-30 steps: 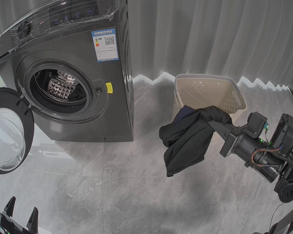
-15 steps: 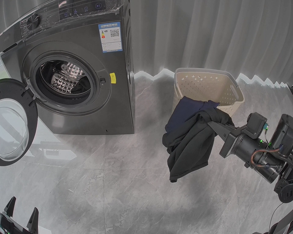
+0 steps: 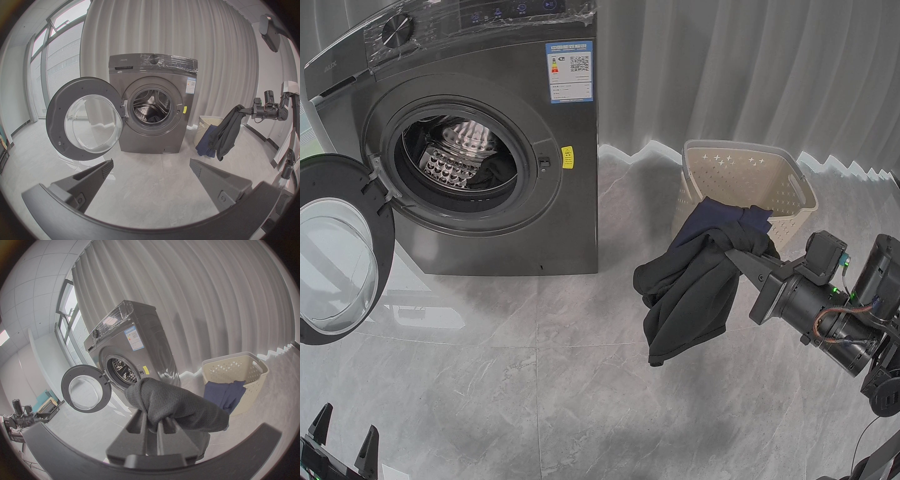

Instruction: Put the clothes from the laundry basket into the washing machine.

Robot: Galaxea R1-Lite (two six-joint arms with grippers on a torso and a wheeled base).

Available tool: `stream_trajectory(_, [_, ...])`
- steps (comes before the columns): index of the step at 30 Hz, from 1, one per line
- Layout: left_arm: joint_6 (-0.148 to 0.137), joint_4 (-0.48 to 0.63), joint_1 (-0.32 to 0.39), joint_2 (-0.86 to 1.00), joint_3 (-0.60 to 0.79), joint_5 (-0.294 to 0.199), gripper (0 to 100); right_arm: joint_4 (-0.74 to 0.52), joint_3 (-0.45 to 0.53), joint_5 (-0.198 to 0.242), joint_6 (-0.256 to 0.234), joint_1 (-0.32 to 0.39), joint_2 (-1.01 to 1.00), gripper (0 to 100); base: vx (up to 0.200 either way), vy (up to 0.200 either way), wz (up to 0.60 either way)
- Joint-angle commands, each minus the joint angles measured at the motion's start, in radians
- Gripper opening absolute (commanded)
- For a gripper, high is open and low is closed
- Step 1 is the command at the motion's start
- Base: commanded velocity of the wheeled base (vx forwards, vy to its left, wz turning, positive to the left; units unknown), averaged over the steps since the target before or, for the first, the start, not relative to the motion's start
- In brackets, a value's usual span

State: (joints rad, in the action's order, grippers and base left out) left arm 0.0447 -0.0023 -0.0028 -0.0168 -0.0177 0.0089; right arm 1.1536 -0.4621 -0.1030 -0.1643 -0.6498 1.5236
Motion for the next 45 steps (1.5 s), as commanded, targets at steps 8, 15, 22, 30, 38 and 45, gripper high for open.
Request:
stream_trajectory(8, [0.0,-0.001,0.0,0.006,0.016,0.0,100,0.0,0.003,-0.001,0.0,-0.001,0.0,0,0.0,0.2,0.0])
stream_trajectory(15, [0.0,-0.001,0.0,0.006,0.016,0.0,100,0.0,0.005,-0.001,0.0,-0.001,0.0,0,-0.029,0.0,0.0])
stream_trajectory(22, [0.001,-0.001,0.0,0.006,0.016,0.0,100,0.0,0.007,0.0,-0.001,0.013,0.0,0,-0.2,0.0,0.0])
stream_trajectory(30, [0.001,-0.001,0.0,0.005,0.016,0.0,100,0.0,0.008,0.0,-0.003,0.021,0.0,0,-0.025,0.025,0.0])
stream_trajectory(38, [0.003,-0.001,0.0,0.005,0.016,0.0,100,0.0,0.008,0.0,-0.006,0.022,0.0,0,0.0,0.2,0.0])
stream_trajectory(45, [0.004,-0.001,0.0,0.005,0.016,0.0,100,0.0,0.008,0.0,-0.006,0.029,0.0,0,0.0,0.2,0.0])
